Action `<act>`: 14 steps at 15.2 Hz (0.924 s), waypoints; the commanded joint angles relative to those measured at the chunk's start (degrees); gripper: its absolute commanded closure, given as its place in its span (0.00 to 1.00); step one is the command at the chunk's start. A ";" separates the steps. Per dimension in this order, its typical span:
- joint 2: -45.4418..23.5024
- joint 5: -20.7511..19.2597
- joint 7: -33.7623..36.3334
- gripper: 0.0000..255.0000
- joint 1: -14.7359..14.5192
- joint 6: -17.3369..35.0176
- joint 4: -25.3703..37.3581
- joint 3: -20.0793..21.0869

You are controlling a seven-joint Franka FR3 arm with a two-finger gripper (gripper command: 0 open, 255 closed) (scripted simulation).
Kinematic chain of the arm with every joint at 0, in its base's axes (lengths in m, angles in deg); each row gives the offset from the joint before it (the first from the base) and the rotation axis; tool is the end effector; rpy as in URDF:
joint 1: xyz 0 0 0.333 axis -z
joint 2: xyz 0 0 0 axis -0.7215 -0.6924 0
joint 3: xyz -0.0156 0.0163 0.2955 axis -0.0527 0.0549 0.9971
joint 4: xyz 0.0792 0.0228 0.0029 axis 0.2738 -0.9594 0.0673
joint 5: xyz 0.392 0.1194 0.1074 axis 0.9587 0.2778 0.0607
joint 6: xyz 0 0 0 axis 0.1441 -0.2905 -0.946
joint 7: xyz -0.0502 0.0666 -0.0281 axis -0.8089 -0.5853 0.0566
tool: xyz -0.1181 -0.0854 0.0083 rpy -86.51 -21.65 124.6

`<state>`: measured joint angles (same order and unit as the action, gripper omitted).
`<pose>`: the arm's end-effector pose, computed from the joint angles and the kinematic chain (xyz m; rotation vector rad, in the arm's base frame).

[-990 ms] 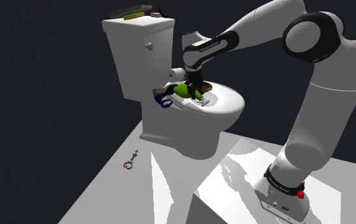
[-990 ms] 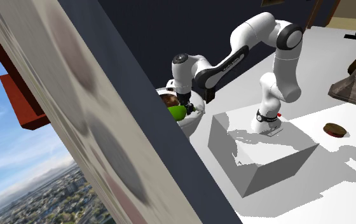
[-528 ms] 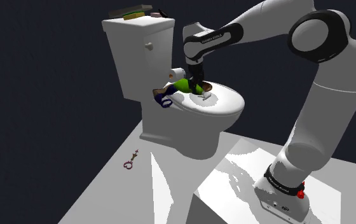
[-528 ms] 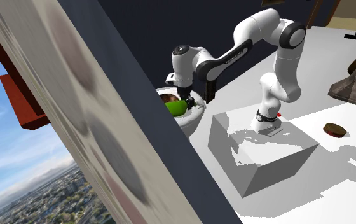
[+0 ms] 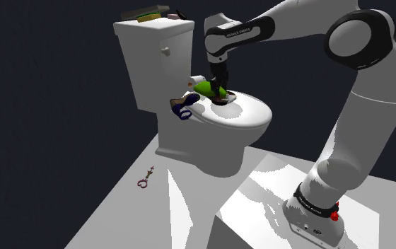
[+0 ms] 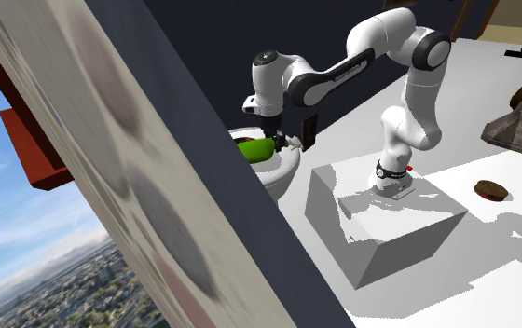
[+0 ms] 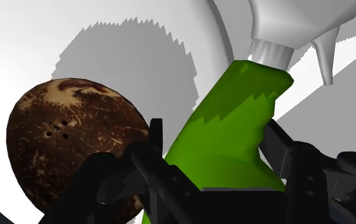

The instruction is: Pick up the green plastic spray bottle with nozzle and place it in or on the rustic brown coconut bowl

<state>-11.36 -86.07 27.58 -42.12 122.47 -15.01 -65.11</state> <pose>0.5938 -0.0959 0.3928 2.9620 0.2272 -0.2763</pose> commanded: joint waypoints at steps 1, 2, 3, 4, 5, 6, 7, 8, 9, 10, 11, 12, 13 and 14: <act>-1.16 -0.02 -1.36 1.00 0.68 -0.65 2.04 -0.55; -2.45 -0.02 -2.53 1.00 1.31 -0.80 3.70 -1.03; -3.79 0.01 -3.69 1.00 1.96 -0.99 5.44 -1.50; -5.18 0.07 -4.84 1.00 2.61 -1.23 7.28 -1.94; -6.62 0.16 -5.99 1.00 3.27 -1.50 9.21 -2.36; -8.12 0.27 -7.14 1.00 3.94 -1.83 11.25 -2.76; -9.68 0.42 -8.28 1.00 4.63 -2.21 13.40 -3.14; -11.31 0.58 -9.41 1.00 5.33 -2.65 15.67 -3.50; -13.01 0.78 -10.54 1.00 6.04 -3.15 18.08 -3.83; -14.79 0.99 -11.65 1.00 6.77 -3.73 20.63 -4.13; -16.67 1.22 -12.77 1.00 7.54 -4.40 23.39 -4.41; -16.71 1.20 -12.64 1.00 7.56 -3.67 22.68 -4.39; -16.76 1.19 -12.51 1.00 7.57 -2.94 22.00 -4.37; -16.81 1.17 -12.38 1.00 7.57 -2.21 21.31 -4.36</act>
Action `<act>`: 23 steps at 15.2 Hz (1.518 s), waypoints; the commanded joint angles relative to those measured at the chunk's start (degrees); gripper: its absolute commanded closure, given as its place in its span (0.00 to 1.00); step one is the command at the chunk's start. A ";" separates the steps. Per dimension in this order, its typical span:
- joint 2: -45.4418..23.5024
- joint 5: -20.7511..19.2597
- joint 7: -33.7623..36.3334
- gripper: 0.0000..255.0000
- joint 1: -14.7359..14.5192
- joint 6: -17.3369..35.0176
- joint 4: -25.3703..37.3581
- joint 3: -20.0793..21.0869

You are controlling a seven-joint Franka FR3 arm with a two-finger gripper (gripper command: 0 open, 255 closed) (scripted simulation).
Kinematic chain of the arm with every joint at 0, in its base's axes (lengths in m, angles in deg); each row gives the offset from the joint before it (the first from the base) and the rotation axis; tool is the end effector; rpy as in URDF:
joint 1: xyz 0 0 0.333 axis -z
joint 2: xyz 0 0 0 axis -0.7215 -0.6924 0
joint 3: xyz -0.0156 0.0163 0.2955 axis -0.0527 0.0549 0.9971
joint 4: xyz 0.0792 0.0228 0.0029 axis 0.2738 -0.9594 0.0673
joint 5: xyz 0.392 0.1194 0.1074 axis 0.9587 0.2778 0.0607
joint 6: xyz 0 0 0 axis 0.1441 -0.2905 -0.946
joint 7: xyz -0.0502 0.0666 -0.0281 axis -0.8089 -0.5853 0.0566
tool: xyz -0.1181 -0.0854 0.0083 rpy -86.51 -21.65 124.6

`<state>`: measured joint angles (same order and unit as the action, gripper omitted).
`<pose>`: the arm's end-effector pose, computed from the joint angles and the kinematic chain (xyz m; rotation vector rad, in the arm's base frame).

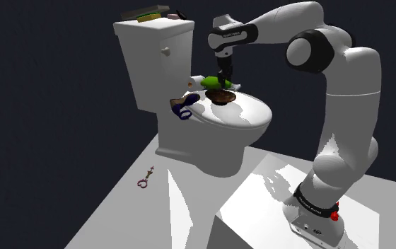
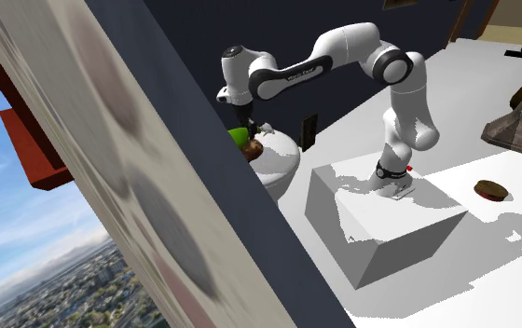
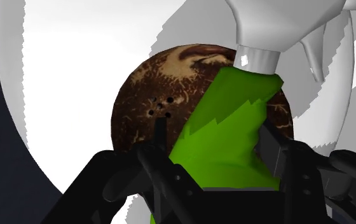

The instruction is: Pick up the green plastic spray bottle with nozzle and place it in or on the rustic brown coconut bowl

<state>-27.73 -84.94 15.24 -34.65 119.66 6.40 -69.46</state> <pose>0.6460 -0.2328 0.3902 2.9622 0.2266 -0.2776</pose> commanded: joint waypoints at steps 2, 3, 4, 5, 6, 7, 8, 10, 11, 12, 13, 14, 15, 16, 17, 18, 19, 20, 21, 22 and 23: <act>-0.64 0.02 0.21 1.00 0.11 2.01 -1.34 0.01; -0.75 0.00 0.33 1.00 0.12 2.71 -1.94 0.01; -0.87 -0.01 0.45 1.00 0.13 3.41 -2.53 0.02; -1.00 -0.02 0.57 1.00 0.13 4.10 -3.09 0.03; -1.15 -0.04 0.69 1.00 0.14 4.78 -3.64 0.03; -1.31 -0.05 0.81 1.00 0.15 5.46 -4.18 0.04; -1.48 -0.06 0.93 1.00 0.16 6.14 -4.69 0.05; -1.90 -0.09 1.19 1.00 0.19 7.63 -5.79 0.06; -1.89 -0.09 1.19 1.00 0.19 7.64 -5.80 0.06; -1.90 -0.09 1.19 1.00 0.19 7.63 -5.79 0.06; -1.90 -0.09 1.19 1.00 0.19 7.63 -5.79 0.06; -1.90 -0.09 1.19 1.00 0.19 7.63 -5.79 0.06; -1.90 -0.09 1.19 1.00 0.19 7.63 -5.79 0.06; -1.90 -0.09 1.19 1.00 0.19 7.63 -5.79 0.06; -1.90 -0.09 1.19 1.00 0.19 7.63 -5.79 0.06; -1.90 -0.09 1.19 1.00 0.19 7.63 -5.79 0.06; -1.92 -0.09 1.19 0.00 0.19 7.63 -5.77 0.06; -1.92 -0.09 1.20 0.00 0.18 7.63 -5.77 0.06; -1.89 -0.09 1.20 0.00 0.18 7.64 -5.81 0.06; -1.89 -0.09 1.20 0.00 0.18 7.65 -5.82 0.06; -1.89 -0.09 1.20 0.00 0.18 7.65 -5.82 0.06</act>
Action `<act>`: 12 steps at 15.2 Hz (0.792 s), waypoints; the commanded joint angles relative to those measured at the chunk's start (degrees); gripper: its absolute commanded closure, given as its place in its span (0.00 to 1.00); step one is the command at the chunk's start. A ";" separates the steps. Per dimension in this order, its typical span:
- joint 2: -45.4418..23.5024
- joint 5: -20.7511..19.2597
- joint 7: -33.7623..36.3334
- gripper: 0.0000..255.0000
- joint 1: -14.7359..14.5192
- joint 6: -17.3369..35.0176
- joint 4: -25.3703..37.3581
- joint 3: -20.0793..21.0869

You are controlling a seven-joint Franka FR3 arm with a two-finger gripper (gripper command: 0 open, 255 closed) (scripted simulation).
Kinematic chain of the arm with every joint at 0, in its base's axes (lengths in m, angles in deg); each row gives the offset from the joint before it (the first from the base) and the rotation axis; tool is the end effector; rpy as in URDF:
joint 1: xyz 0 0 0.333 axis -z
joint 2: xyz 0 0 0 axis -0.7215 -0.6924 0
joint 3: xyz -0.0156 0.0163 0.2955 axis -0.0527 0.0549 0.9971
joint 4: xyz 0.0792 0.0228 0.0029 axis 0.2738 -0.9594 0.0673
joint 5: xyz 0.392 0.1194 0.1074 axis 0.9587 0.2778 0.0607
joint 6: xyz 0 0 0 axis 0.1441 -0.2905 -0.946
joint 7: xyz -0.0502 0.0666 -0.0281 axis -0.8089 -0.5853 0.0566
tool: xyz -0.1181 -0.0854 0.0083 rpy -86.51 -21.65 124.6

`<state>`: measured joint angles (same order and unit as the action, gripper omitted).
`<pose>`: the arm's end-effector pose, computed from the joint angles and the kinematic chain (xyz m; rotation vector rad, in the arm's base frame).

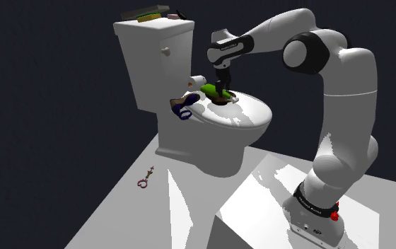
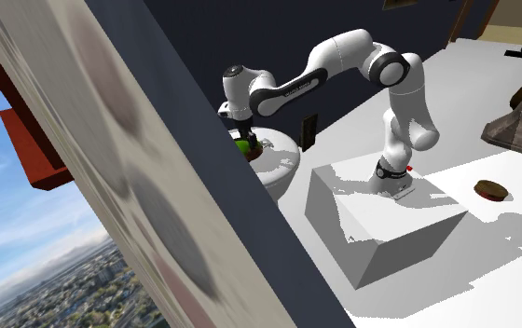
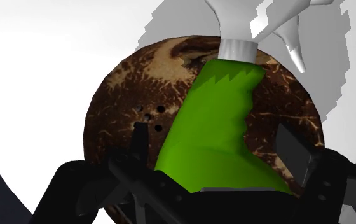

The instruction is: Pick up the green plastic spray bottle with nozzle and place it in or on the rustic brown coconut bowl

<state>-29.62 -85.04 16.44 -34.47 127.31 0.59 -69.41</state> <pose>0.6456 -0.2339 0.3272 2.9619 0.2276 -0.2765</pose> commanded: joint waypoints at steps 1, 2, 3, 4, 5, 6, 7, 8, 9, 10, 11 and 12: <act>-0.02 0.00 -0.01 0.00 0.00 -0.01 0.03 0.00; 0.14 0.07 -0.09 0.00 -0.17 -1.85 1.68 0.07; 0.22 0.14 -0.18 0.00 -0.35 -3.72 3.46 0.13; 0.20 0.20 -0.27 0.00 -0.52 -5.63 5.37 0.20; 0.12 0.26 -0.36 0.00 -0.65 -7.17 6.96 0.25; 0.12 0.26 -0.36 0.00 -0.65 -7.17 6.96 0.25; 0.13 0.26 -0.36 0.00 -0.65 -7.16 6.96 0.25; 0.12 0.26 -0.36 0.00 -0.65 -7.16 6.96 0.25; 0.12 0.26 -0.36 0.00 -0.65 -7.17 6.96 0.25; 0.12 0.26 -0.36 0.00 -0.65 -7.17 6.96 0.25; 0.12 0.26 -0.36 0.00 -0.65 -7.17 6.96 0.25; 0.12 0.26 -0.36 0.00 -0.65 -7.17 6.96 0.25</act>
<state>-29.49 -84.78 16.08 -35.12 120.16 7.54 -69.16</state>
